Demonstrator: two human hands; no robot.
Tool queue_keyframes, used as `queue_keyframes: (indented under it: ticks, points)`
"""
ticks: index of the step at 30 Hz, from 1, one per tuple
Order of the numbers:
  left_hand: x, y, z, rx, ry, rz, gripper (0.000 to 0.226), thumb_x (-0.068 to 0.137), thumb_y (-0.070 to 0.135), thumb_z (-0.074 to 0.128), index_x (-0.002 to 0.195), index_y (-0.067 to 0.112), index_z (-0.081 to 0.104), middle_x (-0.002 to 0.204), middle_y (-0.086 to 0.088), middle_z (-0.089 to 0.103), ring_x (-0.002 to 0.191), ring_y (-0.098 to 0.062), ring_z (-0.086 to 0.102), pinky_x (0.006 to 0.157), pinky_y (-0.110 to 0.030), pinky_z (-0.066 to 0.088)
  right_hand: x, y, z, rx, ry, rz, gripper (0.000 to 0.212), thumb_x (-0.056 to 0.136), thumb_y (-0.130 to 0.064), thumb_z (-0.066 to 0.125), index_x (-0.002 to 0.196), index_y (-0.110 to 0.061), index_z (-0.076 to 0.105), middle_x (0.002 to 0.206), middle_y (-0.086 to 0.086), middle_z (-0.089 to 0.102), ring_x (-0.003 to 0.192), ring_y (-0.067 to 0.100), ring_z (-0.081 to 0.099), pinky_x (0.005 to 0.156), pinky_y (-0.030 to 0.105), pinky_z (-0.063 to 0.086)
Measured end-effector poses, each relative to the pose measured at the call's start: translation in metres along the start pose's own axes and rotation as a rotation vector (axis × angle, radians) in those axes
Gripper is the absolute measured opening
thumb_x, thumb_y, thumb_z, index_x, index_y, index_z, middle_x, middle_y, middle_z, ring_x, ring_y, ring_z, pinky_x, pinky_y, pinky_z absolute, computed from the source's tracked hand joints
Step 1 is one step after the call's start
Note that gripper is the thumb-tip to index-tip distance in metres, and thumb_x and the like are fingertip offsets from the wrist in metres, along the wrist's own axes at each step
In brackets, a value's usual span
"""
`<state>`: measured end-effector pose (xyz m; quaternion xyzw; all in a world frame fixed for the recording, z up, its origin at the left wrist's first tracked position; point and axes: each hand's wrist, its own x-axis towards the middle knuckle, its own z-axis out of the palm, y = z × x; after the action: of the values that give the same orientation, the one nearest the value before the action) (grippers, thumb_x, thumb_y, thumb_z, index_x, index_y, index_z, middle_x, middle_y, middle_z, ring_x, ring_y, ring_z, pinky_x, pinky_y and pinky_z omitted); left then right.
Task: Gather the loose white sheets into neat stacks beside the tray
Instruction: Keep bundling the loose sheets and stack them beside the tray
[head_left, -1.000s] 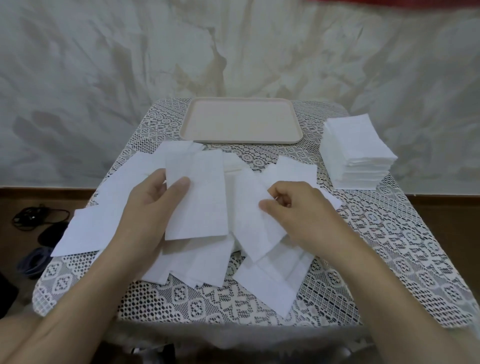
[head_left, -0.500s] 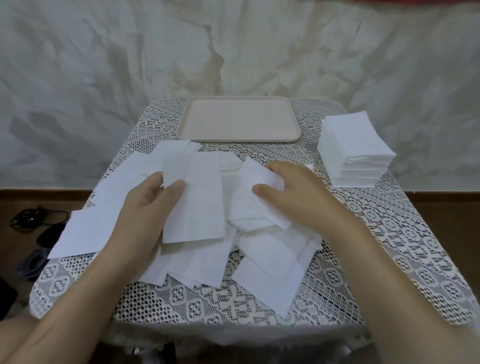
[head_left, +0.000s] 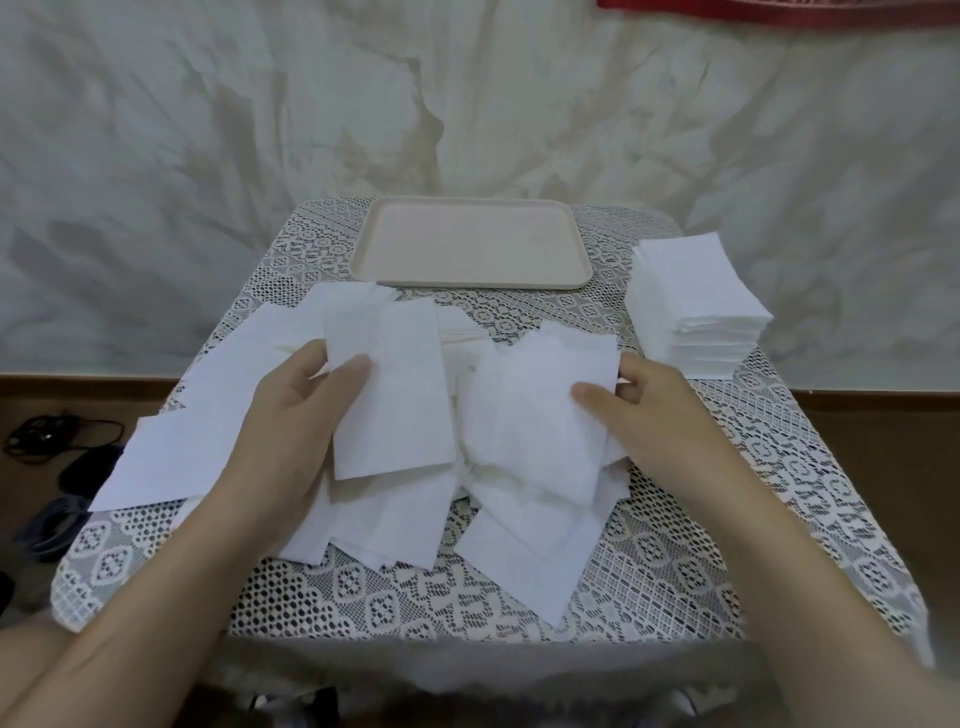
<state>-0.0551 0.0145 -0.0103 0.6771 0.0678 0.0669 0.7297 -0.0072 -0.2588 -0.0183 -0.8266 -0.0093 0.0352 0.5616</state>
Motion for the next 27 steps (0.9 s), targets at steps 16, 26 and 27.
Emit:
queue_keyframes:
  ticks: [16,26,27]
  points:
    - [0.004,-0.007,0.000,0.037,-0.018,-0.044,0.019,0.106,0.023,0.059,0.119,0.022,0.073,0.111,-0.010,0.080,0.101,-0.033,0.077,0.097,-0.058,0.056,0.024,-0.022,0.009,-0.565,-0.180,-0.197,0.020,0.101,-0.033,0.056,0.097,-0.013,0.054,0.093,0.005,0.063,0.093,0.029,0.059,0.081,0.040,0.048]
    - [0.004,-0.006,-0.002,0.060,-0.034,-0.054,0.021,0.106,0.023,0.055,0.117,0.025,0.073,0.112,-0.010,0.079,0.101,-0.034,0.077,0.098,-0.063,0.054,0.021,-0.025,-0.004,-0.307,-0.272,-0.057,0.019,0.089,-0.037,0.075,0.095,-0.020,0.073,0.092,-0.003,0.077,0.085,0.015,0.073,0.076,0.040,0.058]
    - [0.004,-0.006,-0.002,0.055,-0.026,-0.051,0.022,0.107,0.022,0.055,0.119,0.025,0.073,0.112,-0.010,0.080,0.100,-0.033,0.077,0.097,-0.061,0.055,0.018,-0.025,-0.004,-0.193,-0.225,-0.055,0.014,0.092,-0.032,0.073,0.097,-0.018,0.074,0.092,0.000,0.078,0.082,0.015,0.074,0.070,0.037,0.057]
